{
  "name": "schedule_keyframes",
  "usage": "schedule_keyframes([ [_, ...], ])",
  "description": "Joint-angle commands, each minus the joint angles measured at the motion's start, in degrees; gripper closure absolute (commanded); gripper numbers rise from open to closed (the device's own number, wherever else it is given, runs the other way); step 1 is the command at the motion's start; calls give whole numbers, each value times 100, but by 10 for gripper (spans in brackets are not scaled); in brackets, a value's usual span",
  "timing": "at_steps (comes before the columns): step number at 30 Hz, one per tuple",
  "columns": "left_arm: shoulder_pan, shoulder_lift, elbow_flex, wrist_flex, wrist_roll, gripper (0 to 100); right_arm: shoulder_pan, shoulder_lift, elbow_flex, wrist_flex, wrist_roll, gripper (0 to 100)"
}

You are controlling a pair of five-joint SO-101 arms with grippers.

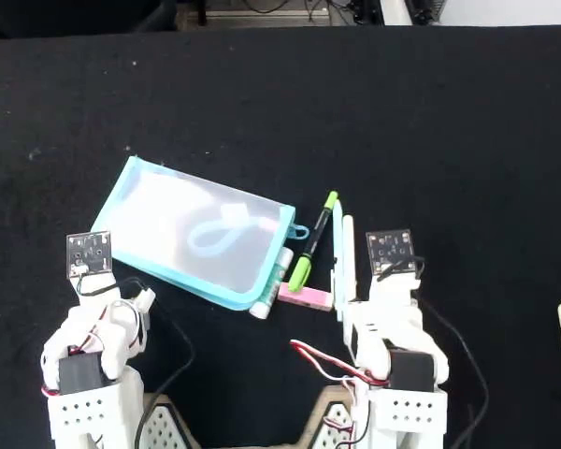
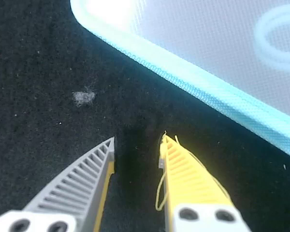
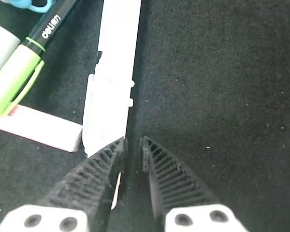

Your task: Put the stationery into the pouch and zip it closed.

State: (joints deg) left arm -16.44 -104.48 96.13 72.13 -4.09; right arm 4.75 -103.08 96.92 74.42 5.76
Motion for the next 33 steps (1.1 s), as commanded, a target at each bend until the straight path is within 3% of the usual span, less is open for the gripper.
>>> schedule_keyframes([
  [1, 31, 0, 127, 18, 62, 841, 44, -523, -40, 44, -18, 945],
  [23, 57, 0, 127, 9, 70, 841, 35, -523, -40, 18, -18, 942],
  [33, 163, 0, 127, -44, 79, 841, 70, -523, -40, -545, -18, 942],
])
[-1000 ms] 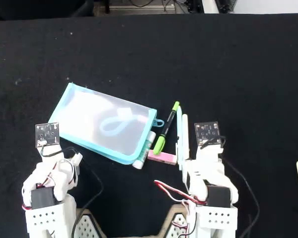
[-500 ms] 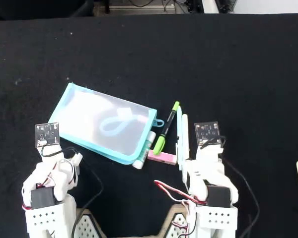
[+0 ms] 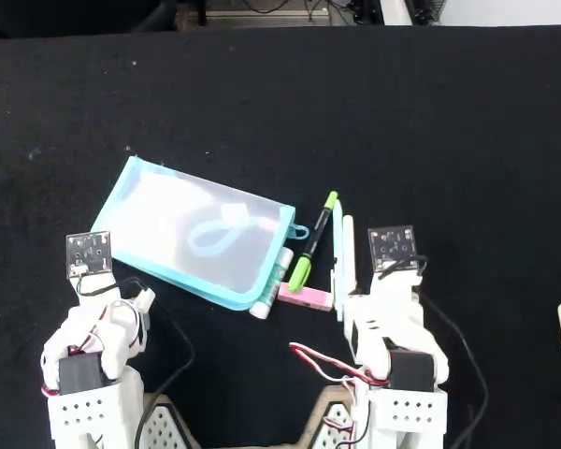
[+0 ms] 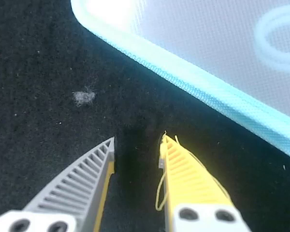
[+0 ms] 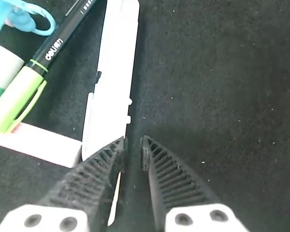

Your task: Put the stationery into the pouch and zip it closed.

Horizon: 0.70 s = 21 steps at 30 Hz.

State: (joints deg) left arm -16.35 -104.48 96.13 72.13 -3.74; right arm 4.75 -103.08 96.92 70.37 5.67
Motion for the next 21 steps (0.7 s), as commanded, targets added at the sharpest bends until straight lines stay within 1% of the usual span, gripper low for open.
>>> schedule_keyframes([
  [1, 180, 0, 127, -105, 44, 841, 53, -523, -40, -141, -9, 942],
  [3, 180, 0, 127, -299, 44, 840, 35, -532, -40, -211, -9, 942],
  [11, 145, 0, 127, -1064, 18, 841, 35, -532, -40, -1978, 26, 942],
  [14, 127, 0, 127, -1169, 18, 841, 88, -532, -40, -2242, 53, 942],
  [16, 119, 0, 127, -1204, 18, 841, 88, -523, -40, -2233, 378, 942],
  [19, 119, 0, 127, -1213, 18, 841, 220, -523, -48, -2066, 1222, 942],
  [21, 110, 0, 127, -1169, 9, 841, 343, -523, -127, -2048, 1503, 942],
])
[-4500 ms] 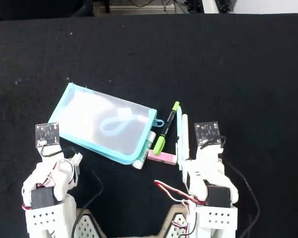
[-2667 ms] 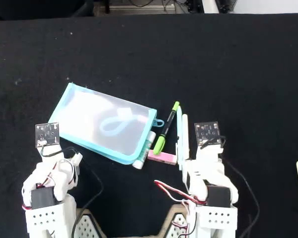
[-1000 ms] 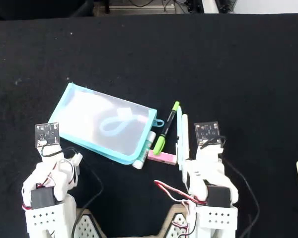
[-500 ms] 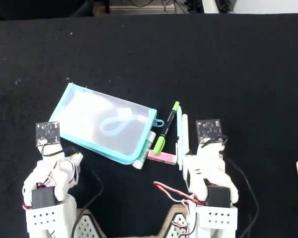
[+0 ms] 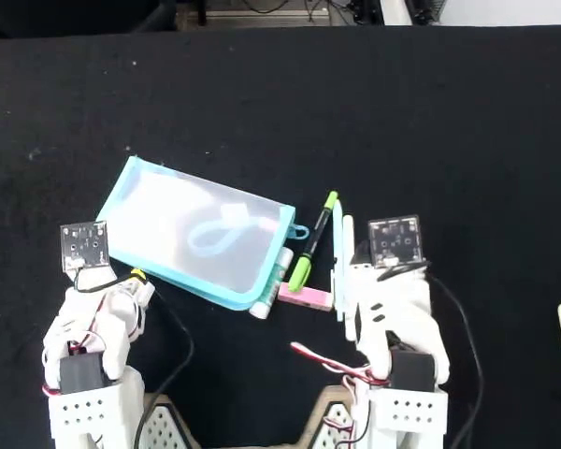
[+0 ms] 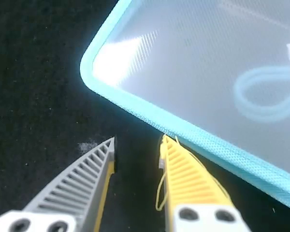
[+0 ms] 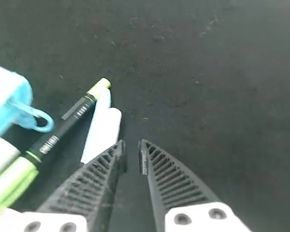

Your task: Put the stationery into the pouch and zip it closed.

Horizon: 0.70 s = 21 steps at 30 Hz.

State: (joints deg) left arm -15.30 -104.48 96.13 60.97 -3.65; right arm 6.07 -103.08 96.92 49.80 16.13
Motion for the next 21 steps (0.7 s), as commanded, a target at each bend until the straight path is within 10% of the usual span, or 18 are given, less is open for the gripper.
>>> schedule_keyframes([
  [1, -22, 0, 127, -44, -9, 841, 264, -523, -215, 9, 475, 942],
  [10, 40, -9, 92, -554, -1714, 843, 369, -523, -2044, 589, 510, 942],
  [21, -576, -9, -2185, -492, -1785, 955, 387, -470, -4031, 1231, 519, 942],
])
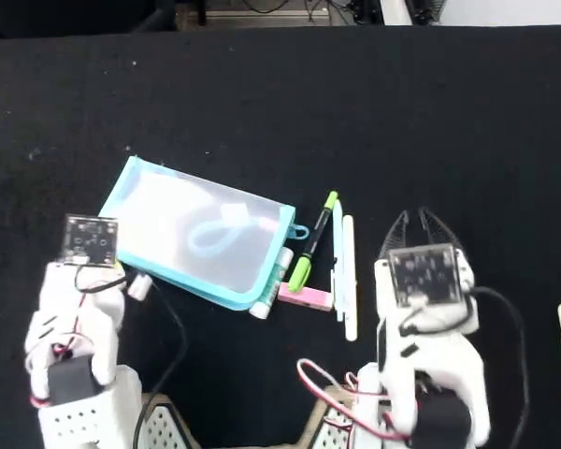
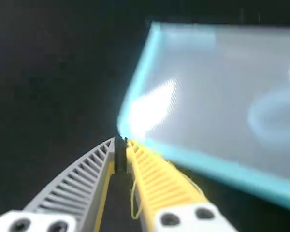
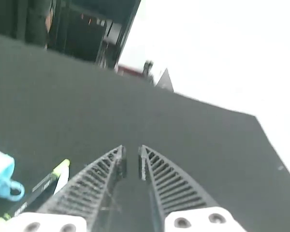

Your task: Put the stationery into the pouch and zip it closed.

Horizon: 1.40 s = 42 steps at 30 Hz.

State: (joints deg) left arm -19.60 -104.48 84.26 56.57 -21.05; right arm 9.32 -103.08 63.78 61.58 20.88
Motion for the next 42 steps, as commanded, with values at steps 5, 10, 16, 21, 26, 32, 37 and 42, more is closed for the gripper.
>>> schedule_keyframes([
  [5, -400, 0, -2765, 202, -35, 952, 62, -470, -1648, 35, 44, 942],
  [10, -382, 18, -4004, 492, -26, 952, 62, -207, -2747, 26, 44, 942],
  [16, -382, 246, -4171, 510, -26, 952, 53, 1314, -4163, 369, -62, 942],
  [21, -382, 1679, -4224, 475, -26, 952, 53, 2765, -4708, 888, -475, 942],
  [26, -382, 3411, -4171, 677, -26, 952, 26, 4040, -4585, 1116, -527, 941],
  [32, 224, 4343, -3802, 923, 167, 951, -1011, 5560, -3846, 1116, -527, 941],
  [37, 831, 4466, -2686, 26, 1055, 841, -1802, 6334, -2589, -211, -527, 941],
  [42, 1244, 4316, -1402, -1231, 1670, 784, -2224, 6747, -1165, -1793, -580, 941],
])
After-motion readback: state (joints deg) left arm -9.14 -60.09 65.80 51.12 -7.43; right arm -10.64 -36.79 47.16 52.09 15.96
